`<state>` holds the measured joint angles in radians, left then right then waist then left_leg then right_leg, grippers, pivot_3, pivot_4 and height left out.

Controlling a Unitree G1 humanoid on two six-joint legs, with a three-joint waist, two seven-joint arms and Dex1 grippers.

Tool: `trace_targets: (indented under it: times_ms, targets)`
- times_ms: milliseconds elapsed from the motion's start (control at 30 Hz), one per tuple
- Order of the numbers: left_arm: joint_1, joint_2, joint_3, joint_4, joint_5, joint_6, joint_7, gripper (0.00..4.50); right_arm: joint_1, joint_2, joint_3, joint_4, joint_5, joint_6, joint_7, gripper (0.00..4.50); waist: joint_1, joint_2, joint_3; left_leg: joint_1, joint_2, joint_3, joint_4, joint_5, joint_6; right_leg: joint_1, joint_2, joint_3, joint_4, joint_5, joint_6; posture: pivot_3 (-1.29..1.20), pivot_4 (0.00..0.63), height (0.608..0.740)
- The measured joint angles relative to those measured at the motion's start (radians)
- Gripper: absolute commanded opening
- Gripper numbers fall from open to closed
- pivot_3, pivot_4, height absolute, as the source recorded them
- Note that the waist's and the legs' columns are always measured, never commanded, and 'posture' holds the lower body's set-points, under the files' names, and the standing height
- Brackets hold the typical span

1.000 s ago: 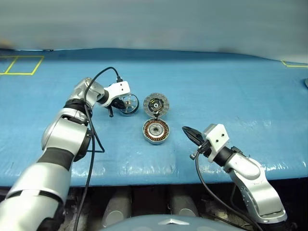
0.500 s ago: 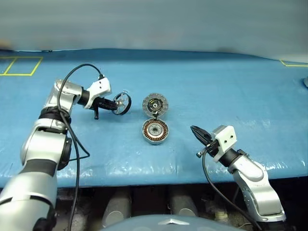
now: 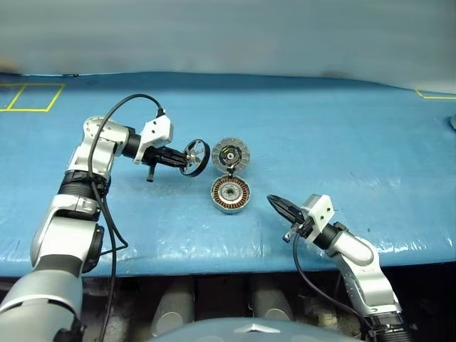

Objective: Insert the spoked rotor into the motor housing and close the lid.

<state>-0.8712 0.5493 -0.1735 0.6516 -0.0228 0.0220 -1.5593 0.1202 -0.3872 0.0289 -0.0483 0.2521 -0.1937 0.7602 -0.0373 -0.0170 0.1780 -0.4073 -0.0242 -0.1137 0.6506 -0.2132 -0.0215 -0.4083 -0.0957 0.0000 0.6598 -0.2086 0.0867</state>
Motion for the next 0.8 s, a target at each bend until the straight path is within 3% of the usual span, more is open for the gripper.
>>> trace_targets:
  times_ms: [400, 800]
  targets:
    - [-0.088, -0.133, -0.090, 0.186, 0.042, -0.037, 0.030, 0.04, -0.063, 0.041, 0.036, 0.220, -0.025, -0.112, 0.049, 0.00, -0.001, 0.000, 0.000, 0.000, 0.000, 0.000, 0.000, 0.000, 0.000, 0.000, 0.000, 0.001, 0.000, 0.000, 0.000, 0.00, 0.150, 0.740]
    - [-0.138, -0.178, -0.123, 0.288, 0.078, -0.075, 0.007, 0.04, -0.068, 0.049, 0.042, 0.272, -0.054, -0.176, 0.006, 0.00, 0.000, 0.000, 0.000, 0.001, 0.000, 0.001, 0.000, 0.000, 0.000, 0.001, 0.000, 0.001, 0.000, 0.000, 0.000, 0.00, 0.150, 0.740]
